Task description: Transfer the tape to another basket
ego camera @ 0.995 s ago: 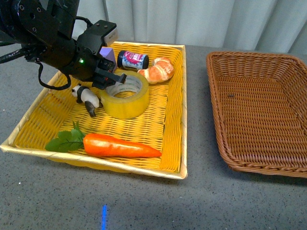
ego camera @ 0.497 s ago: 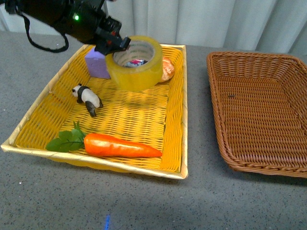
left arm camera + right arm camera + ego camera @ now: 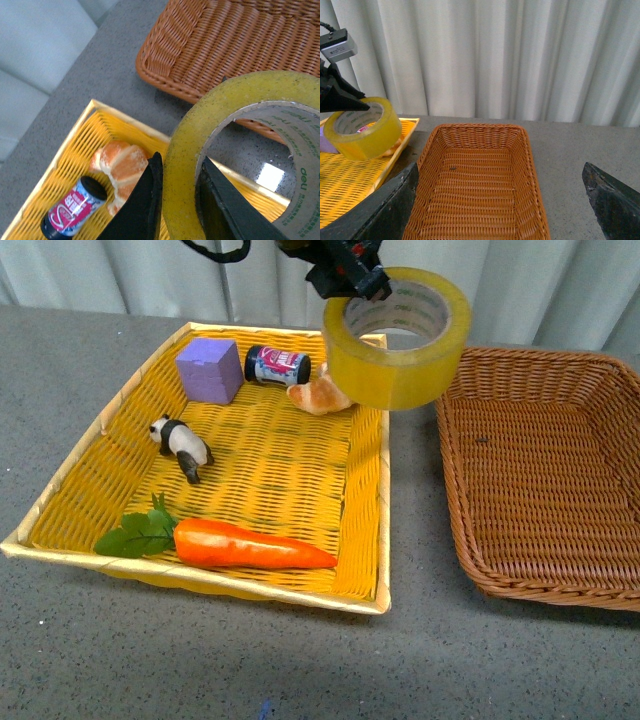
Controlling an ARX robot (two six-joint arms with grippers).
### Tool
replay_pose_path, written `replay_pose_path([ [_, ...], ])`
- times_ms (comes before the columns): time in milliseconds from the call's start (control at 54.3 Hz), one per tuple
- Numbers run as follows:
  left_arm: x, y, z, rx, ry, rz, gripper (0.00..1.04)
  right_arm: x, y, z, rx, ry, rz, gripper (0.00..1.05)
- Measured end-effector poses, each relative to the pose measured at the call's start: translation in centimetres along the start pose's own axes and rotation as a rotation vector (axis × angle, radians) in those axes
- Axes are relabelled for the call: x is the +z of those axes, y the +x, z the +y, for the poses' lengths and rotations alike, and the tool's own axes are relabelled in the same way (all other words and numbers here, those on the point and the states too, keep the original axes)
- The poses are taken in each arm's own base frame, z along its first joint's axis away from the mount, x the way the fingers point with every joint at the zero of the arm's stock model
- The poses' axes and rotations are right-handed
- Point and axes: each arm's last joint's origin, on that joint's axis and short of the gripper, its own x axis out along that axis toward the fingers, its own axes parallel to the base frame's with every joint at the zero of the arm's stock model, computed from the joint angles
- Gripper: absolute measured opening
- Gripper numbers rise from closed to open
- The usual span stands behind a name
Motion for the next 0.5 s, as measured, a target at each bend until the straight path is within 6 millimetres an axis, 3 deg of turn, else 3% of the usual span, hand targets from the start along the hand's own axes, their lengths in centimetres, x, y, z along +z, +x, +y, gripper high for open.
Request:
replay_pose_path([
  [203, 2.1, 1.7, -1.1, -0.049, 0.053, -0.030, 0.16, 0.0, 0.0, 0.0, 0.000, 0.000, 0.000, 0.96],
  [497, 2.6, 1.8, -1.0, -0.034, 0.070, -0.061, 0.16, 0.0, 0.0, 0.0, 0.000, 0.000, 0.000, 0.96],
])
